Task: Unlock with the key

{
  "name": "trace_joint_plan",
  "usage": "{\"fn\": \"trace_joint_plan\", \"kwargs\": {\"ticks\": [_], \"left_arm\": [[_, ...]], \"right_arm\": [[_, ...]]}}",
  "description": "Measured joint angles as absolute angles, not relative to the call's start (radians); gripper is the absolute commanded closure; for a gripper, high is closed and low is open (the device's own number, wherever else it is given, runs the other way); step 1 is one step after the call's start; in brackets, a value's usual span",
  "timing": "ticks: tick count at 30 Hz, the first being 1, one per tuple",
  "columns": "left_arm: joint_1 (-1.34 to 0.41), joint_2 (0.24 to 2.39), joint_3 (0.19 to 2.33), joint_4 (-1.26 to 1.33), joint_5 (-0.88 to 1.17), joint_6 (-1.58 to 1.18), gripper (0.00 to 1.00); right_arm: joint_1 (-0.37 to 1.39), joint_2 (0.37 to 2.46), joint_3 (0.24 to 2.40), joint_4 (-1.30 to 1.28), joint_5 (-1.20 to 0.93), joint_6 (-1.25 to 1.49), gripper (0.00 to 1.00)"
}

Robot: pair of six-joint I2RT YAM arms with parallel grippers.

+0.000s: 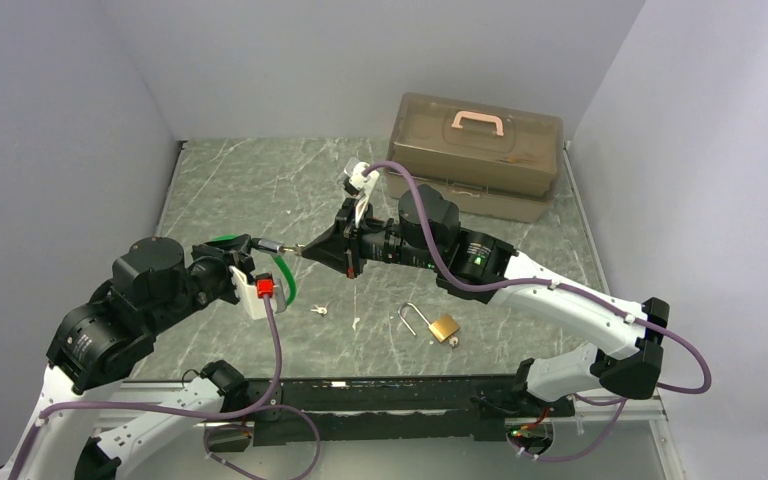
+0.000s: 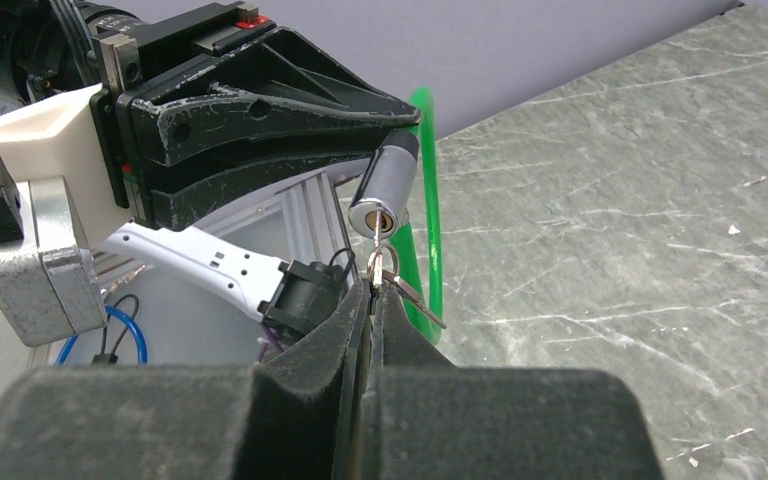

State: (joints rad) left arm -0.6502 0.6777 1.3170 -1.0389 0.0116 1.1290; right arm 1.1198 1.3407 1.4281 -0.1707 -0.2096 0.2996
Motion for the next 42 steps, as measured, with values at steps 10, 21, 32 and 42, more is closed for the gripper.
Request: {"fn": "trace_joint_plan", "kwargs": {"ticks": [10, 21, 32, 42], "left_arm": [[-0.649, 0.678, 1.317, -1.039, 0.014, 1.129, 1.00], [-0.647, 0.678, 1.319, -1.039, 0.029, 1.129, 1.00], [-0.640, 0.701, 1.343, -1.062, 0.014, 1.117, 1.00], [-0.636, 0.720, 1.345, -1.084, -0.041, 1.114, 1.00]], "right_arm": [[1.120, 1.336, 1.416, -0.170, -0.210, 0.307, 1.00], [1.120, 1.331, 1.410, -0.171, -0.210, 0.307, 1.00], [1.119, 1.354, 1.427, -0.171, -0.211, 0.314, 1.00], [1.116, 1.395, 1.457, -0.187, -0.197, 0.326, 1.00]]}}
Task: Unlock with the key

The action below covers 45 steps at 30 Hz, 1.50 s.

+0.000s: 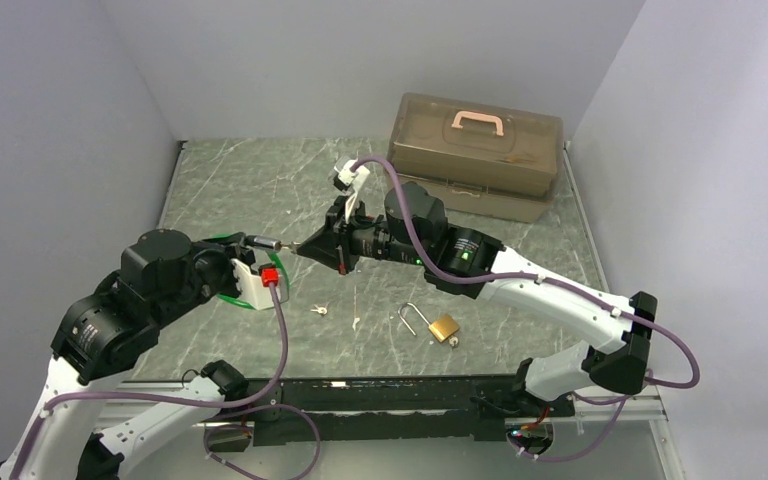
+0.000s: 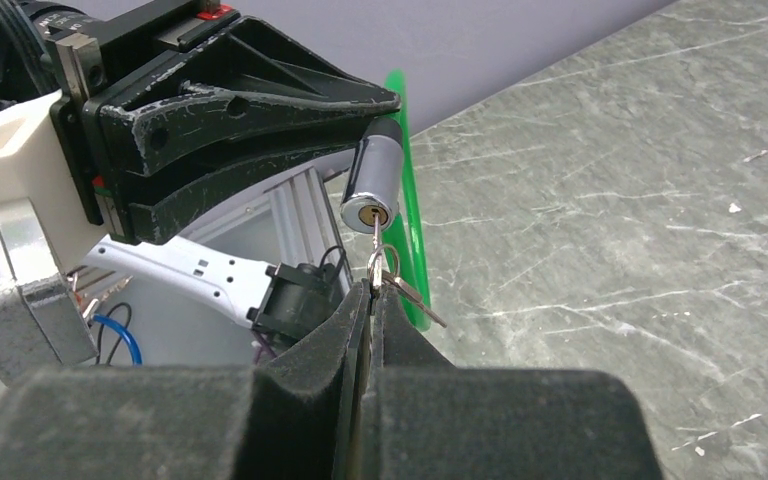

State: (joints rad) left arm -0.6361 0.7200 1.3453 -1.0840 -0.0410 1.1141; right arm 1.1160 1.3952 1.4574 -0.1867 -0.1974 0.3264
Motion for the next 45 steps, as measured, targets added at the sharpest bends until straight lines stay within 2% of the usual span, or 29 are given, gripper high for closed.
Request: {"fn": "trace_joint_plan", "kwargs": {"ticks": [29, 45], "left_arm": [[-0.636, 0.722, 1.287, -1.053, -0.149, 1.138, 1.00], [-0.631, 0.703, 1.287, -1.079, -0.182, 1.112, 1.00]], "right_arm": [[1.115, 1.458, 1.477, -0.184, -0.140, 0.421, 1.00], [1.107, 1.505, 1.497, -0.146, -0.248, 0.469, 1.00]]}}
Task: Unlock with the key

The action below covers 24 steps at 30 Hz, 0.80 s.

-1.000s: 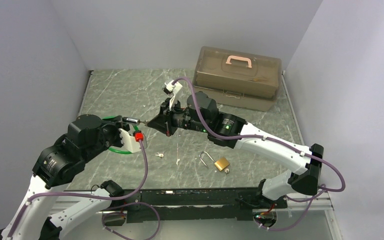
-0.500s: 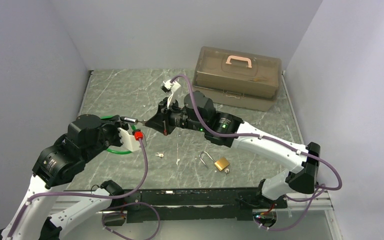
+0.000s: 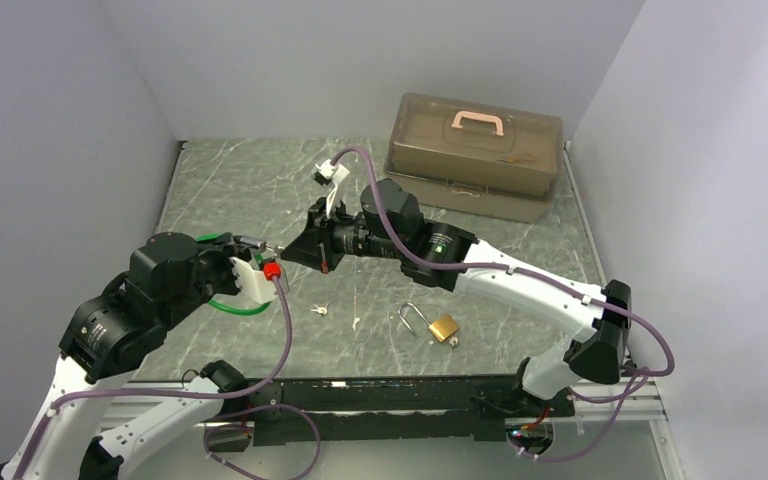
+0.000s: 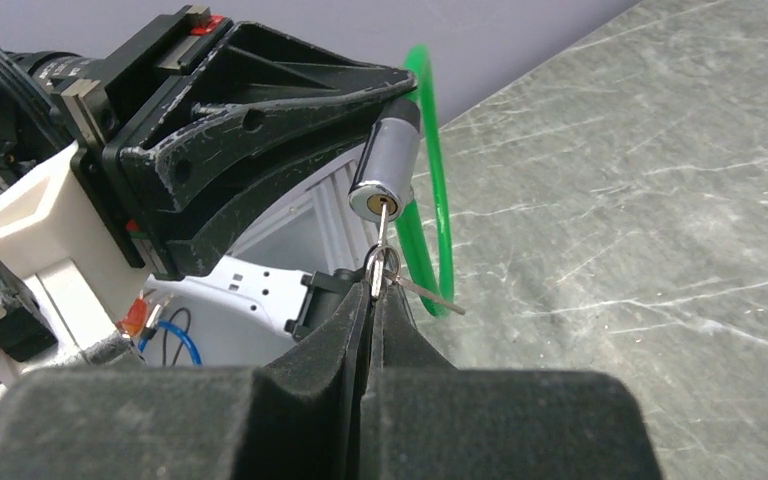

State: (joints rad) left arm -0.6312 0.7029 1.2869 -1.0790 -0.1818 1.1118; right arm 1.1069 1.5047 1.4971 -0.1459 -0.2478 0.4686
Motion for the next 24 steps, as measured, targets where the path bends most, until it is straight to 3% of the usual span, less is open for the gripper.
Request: {"fn": "trace_joint_plan", "kwargs": {"ticks": [24], "left_arm": [[-0.690, 0.707, 1.176, -0.965, -0.276, 1.208, 1.00]], "right_arm": [[1.110, 1.519, 1.530, -0.255, -0.218, 0.460, 1.00]]}}
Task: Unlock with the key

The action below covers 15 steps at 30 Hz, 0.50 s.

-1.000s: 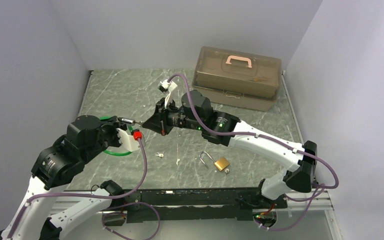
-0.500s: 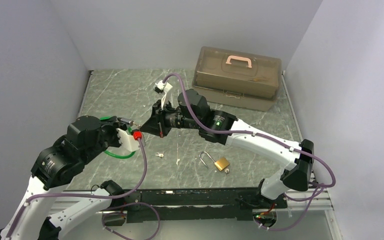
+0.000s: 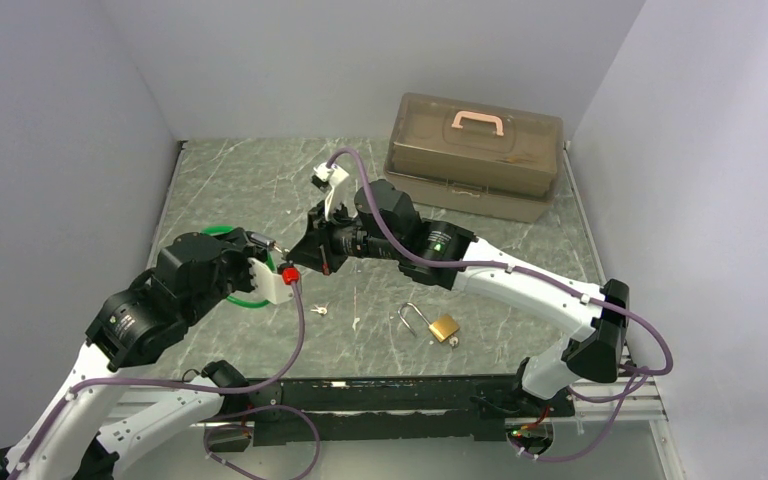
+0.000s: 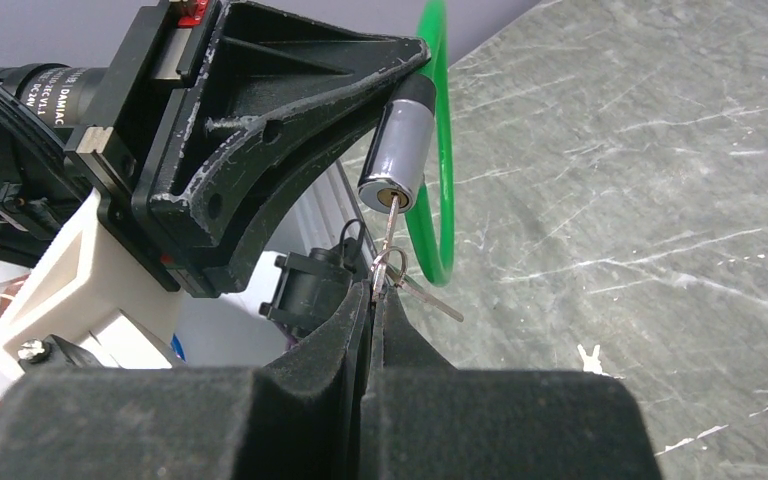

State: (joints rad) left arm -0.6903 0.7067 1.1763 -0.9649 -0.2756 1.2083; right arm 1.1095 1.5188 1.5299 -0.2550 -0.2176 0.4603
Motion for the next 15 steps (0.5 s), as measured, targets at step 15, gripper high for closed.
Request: {"fn": "trace_joint_plan", "kwargs": {"ticks": [15], "left_arm": [[-0.701, 0.682, 1.132, -0.929, -0.297, 1.228, 1.00]], "right_arm": [[1.110, 1.517, 1.556, -0.291, -0.218, 0.438, 1.00]]}}
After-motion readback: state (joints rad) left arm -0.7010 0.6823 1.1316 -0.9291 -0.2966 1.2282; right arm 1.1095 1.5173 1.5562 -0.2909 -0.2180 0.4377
